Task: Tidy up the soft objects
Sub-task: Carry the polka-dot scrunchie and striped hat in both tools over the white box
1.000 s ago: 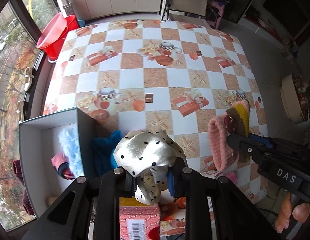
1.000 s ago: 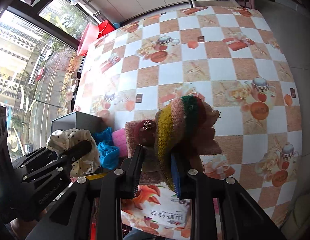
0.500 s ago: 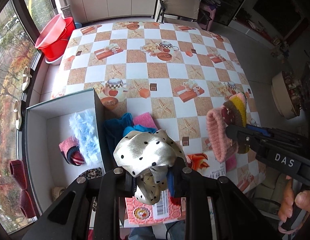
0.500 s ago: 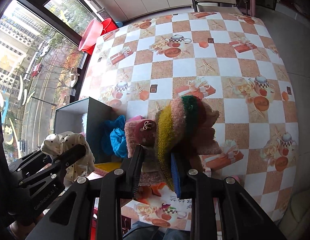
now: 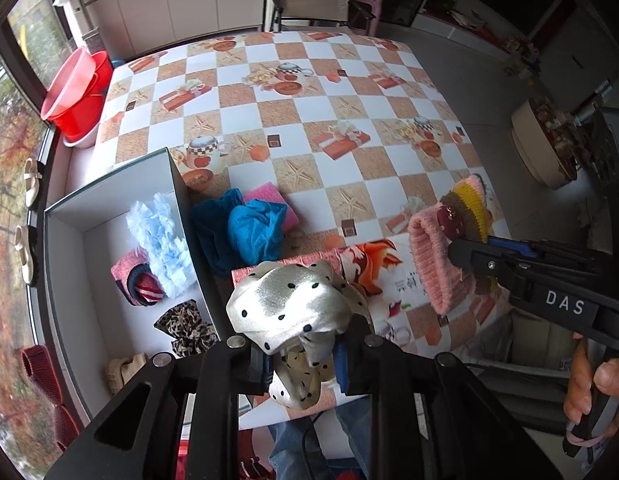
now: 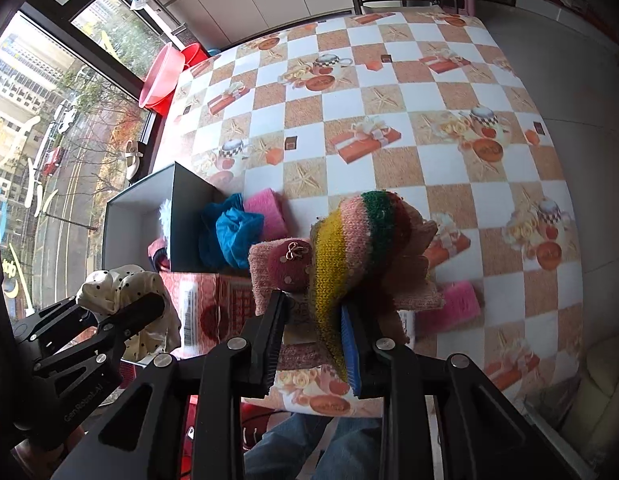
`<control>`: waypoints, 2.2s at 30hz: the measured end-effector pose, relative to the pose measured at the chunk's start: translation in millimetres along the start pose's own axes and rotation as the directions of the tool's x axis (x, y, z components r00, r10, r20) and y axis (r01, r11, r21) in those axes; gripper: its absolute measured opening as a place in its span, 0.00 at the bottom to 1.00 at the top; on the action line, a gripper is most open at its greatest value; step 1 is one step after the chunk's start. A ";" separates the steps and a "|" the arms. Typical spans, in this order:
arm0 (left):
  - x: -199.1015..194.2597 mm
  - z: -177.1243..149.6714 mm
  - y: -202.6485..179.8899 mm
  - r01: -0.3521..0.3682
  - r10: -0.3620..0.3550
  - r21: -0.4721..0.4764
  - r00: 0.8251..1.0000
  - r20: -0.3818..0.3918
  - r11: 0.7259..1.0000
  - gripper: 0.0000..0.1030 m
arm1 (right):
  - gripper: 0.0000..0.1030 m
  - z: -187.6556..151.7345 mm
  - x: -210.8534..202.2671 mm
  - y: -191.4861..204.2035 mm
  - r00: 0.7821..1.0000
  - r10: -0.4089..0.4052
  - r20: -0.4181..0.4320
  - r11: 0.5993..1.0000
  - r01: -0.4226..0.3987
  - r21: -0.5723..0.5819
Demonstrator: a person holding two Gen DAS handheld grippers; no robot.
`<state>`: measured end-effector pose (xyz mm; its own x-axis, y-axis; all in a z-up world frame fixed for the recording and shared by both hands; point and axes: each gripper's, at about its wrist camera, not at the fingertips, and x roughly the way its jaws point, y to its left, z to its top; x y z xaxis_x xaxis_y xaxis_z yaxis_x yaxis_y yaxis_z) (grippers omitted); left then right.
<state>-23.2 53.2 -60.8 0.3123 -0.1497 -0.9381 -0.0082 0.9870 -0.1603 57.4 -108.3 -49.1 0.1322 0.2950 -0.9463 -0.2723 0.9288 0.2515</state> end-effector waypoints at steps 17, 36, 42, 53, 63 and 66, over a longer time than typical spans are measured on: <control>-22.9 -41.8 16.3 0.028 -0.029 0.043 0.999 0.024 0.999 0.24 | 0.27 -42.8 -20.0 35.4 0.999 0.007 0.036 0.999 -0.008 0.033; -36.4 -84.3 94.1 -0.025 0.030 -0.112 0.999 0.041 0.993 0.24 | 0.27 -63.9 -1.2 121.9 0.998 0.066 -0.024 0.990 -0.069 -0.122; -39.9 -95.9 117.0 -0.039 0.047 -0.172 0.998 0.044 0.984 0.24 | 0.27 -62.1 7.3 150.3 0.996 0.075 -0.048 0.978 -0.083 -0.191; -41.4 -105.4 145.6 -0.054 0.067 -0.244 0.997 0.043 0.968 0.24 | 0.27 -59.9 21.6 189.3 0.992 0.091 -0.088 0.953 -0.112 -0.282; -34.4 -95.4 167.9 -0.048 0.063 -0.297 0.997 0.041 0.954 0.24 | 0.27 -43.6 31.4 214.8 0.990 0.088 -0.114 0.938 -0.121 -0.324; -31.2 -89.1 175.2 -0.048 0.063 -0.313 0.997 0.039 0.948 0.24 | 0.27 -34.5 35.2 221.7 0.989 0.084 -0.119 0.933 -0.120 -0.338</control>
<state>-119.0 225.7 -87.0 0.3477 -0.0848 -0.9337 -0.3203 0.9252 -0.2034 -31.3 100.2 -33.7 -0.0054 0.3435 -0.9392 -0.5921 0.7557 0.2798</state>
